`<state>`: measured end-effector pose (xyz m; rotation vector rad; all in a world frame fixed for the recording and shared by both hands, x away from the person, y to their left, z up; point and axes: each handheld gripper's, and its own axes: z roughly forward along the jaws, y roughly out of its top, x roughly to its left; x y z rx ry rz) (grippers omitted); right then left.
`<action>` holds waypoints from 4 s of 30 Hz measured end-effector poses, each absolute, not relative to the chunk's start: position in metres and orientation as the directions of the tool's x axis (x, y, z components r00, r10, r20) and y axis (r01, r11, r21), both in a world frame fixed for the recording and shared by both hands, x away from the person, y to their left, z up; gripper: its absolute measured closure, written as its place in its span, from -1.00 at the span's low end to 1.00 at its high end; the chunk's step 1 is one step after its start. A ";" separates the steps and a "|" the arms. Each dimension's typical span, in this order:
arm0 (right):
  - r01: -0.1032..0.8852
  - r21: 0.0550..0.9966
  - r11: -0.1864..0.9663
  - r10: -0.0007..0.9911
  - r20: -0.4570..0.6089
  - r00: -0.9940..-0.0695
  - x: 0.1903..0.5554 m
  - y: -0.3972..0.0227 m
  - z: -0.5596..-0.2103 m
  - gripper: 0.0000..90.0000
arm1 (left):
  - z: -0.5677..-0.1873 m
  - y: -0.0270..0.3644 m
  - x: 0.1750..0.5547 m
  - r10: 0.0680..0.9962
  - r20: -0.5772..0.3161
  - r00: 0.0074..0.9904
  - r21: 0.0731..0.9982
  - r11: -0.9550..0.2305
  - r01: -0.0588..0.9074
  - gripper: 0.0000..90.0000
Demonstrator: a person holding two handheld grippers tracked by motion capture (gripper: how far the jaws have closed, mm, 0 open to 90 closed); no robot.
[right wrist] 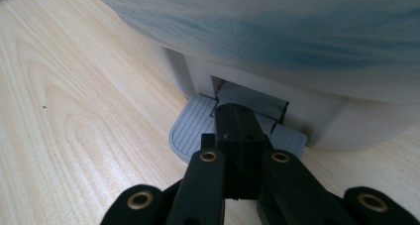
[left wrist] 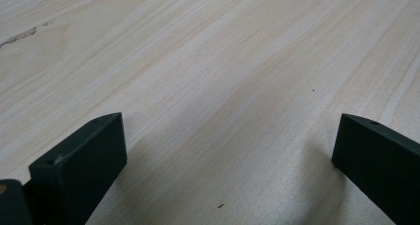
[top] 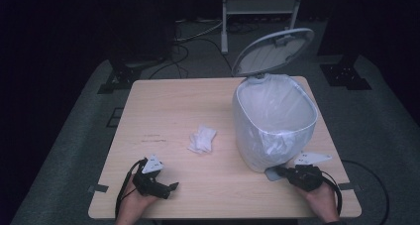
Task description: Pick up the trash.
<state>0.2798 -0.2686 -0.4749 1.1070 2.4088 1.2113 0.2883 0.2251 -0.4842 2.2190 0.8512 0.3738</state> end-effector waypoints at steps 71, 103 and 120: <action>0.536 0.764 0.359 0.713 0.146 -0.686 0.281 -0.270 -0.476 1.00 | -0.424 0.177 0.351 0.619 0.013 0.785 0.795 -0.483 0.368 -1.00; 0.536 0.763 0.361 0.711 0.146 -0.687 0.281 -0.270 -0.476 1.00 | -0.444 0.140 0.401 0.601 0.018 0.799 0.778 -0.510 0.366 -0.95; 0.536 0.763 0.360 0.711 0.147 -0.687 0.281 -0.270 -0.476 1.00 | -0.475 0.132 0.421 0.620 -0.005 0.784 0.741 -0.525 0.420 -0.89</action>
